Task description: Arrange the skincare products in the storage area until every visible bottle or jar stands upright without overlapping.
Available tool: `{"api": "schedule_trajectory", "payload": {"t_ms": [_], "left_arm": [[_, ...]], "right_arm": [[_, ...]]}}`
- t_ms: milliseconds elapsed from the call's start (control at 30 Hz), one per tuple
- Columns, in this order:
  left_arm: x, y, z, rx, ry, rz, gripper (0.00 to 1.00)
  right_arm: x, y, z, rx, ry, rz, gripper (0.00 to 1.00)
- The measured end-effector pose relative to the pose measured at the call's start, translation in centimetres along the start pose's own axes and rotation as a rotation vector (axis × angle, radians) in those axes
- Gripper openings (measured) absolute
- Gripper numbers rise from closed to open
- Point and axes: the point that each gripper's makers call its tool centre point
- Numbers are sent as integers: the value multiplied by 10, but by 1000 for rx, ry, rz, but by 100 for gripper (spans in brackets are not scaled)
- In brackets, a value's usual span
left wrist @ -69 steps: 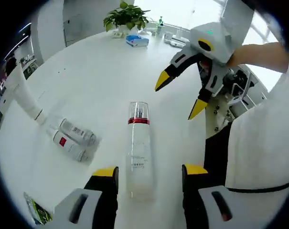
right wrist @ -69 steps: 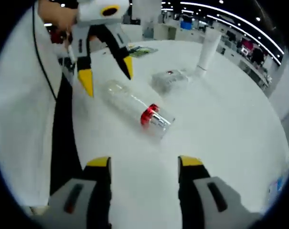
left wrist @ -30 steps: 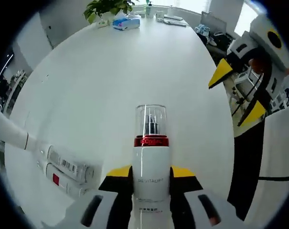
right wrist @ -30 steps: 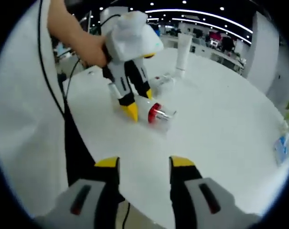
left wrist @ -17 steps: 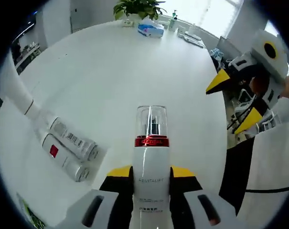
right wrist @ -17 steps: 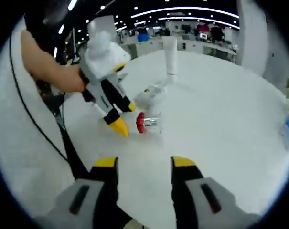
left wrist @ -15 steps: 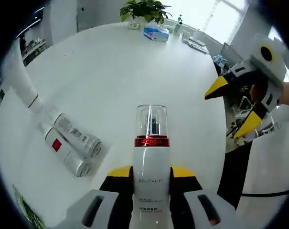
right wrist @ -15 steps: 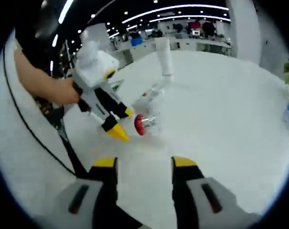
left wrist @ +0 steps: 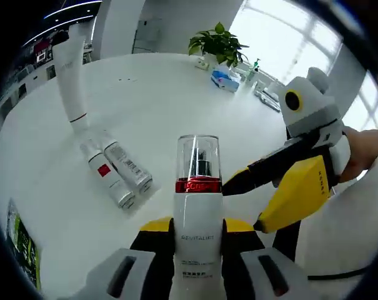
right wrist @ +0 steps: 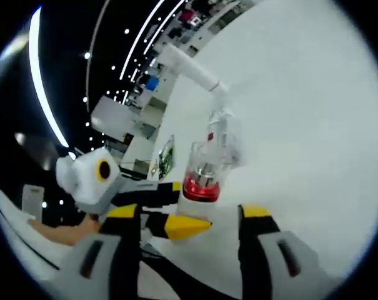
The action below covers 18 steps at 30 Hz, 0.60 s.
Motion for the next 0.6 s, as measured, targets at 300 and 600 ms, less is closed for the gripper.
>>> {"api": "schedule_trajectory", "payload": {"t_ms": [300, 600], "left_arm": [[19, 22, 1, 25, 11, 99, 26], [36, 48, 1, 77, -46, 162, 26]], "right_arm": [[5, -21, -16, -38, 8, -9, 50], [20, -26, -48, -19, 120, 12, 28]]}}
Point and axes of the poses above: the point that each gripper's makers call its tool centre point, and the gripper's own axes: y roughly backward along the fingers, z roughly to its right, x roughly out of its top, and after that the axes turned 2 degrees about -x, right-handed
